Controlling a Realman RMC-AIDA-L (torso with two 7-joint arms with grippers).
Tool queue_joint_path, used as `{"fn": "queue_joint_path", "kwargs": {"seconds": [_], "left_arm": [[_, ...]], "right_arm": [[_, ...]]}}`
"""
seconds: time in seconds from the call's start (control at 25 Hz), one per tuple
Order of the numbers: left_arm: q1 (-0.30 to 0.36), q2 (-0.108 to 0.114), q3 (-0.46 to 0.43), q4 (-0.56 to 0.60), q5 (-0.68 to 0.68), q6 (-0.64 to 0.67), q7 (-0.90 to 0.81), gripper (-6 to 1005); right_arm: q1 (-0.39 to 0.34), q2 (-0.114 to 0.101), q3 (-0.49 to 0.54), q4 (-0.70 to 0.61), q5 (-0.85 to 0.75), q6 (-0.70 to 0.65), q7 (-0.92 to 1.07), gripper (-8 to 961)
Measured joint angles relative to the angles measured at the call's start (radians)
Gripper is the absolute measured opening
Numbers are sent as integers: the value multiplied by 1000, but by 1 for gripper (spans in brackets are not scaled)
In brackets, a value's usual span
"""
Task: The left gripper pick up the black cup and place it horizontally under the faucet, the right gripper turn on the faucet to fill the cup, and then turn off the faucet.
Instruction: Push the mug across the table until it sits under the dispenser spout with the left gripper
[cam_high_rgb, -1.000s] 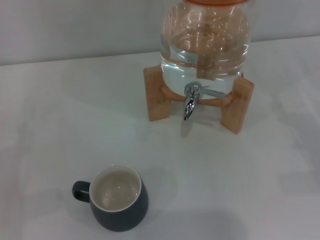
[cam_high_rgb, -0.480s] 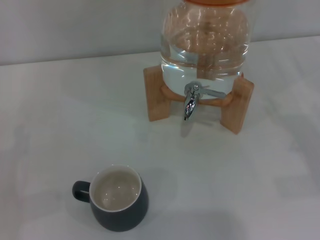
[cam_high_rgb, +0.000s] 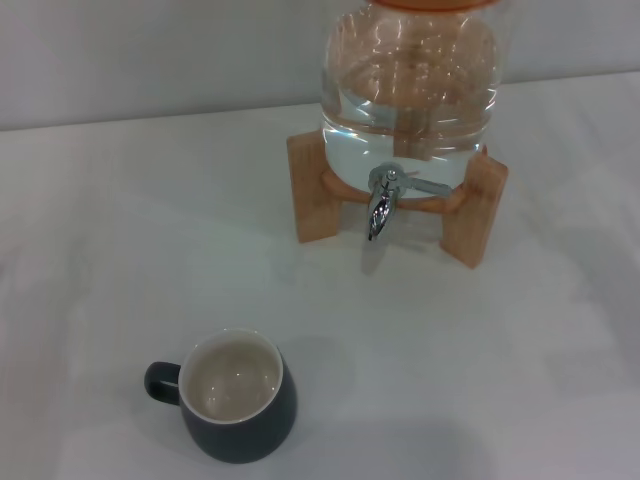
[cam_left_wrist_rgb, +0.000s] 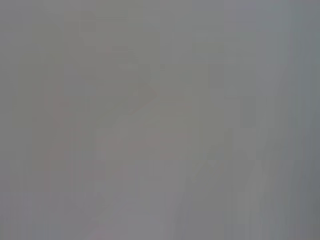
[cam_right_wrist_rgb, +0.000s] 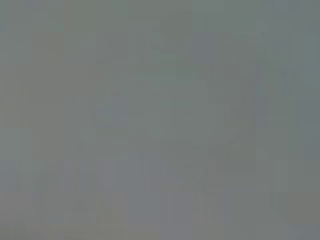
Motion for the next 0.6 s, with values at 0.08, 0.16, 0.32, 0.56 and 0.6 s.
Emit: {"fn": "queue_joint_path", "kwargs": {"seconds": [0.08, 0.16, 0.32, 0.56, 0.6], "left_arm": [[-5, 0, 0, 0, 28, 11, 0, 889], [-7, -1, 0, 1, 63, 22, 0, 889], [-5, -4, 0, 8, 106, 36, 2, 889], [10, -7, 0, 18, 149, 41, 3, 889], [17, -7, 0, 27, 152, 41, 4, 889]], "right_arm": [[1, -1, -6, -1, 0, 1, -1, 868], [1, -2, -12, -2, 0, 2, -1, 868], [-2, -5, -18, -2, 0, 3, -1, 868], [-3, -12, -21, 5, -1, 3, -2, 868], [-3, -13, -21, 5, -5, 3, -2, 868]]}}
